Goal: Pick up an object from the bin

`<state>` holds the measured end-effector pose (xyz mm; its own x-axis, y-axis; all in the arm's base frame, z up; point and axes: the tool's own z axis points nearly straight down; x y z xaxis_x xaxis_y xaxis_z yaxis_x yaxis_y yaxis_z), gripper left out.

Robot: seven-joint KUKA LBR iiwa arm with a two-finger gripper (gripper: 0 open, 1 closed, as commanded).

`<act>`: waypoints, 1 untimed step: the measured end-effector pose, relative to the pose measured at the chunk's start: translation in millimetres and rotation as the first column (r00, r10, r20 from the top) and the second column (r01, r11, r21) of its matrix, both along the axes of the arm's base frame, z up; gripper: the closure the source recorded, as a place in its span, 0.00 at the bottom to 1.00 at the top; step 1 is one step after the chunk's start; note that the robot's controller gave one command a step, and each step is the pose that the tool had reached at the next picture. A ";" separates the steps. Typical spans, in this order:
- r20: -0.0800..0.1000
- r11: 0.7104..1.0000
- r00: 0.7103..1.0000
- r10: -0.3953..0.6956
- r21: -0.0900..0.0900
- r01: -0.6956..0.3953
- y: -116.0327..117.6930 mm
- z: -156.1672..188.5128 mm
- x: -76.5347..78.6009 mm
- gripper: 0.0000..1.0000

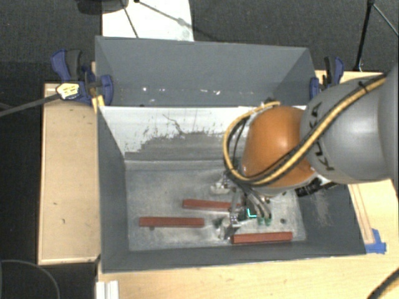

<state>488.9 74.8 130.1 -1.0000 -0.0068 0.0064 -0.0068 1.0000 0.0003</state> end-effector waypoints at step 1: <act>0.007 1.000 1.000 -0.003 0.001 0.003 -0.3 3.4 2.1 0.00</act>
Offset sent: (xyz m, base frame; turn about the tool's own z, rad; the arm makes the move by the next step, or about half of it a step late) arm 0.0334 -0.0074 0.0024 -0.0707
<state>490.9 74.5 133.6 -1.0000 -0.0037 -0.0011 -0.0037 1.0000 0.0009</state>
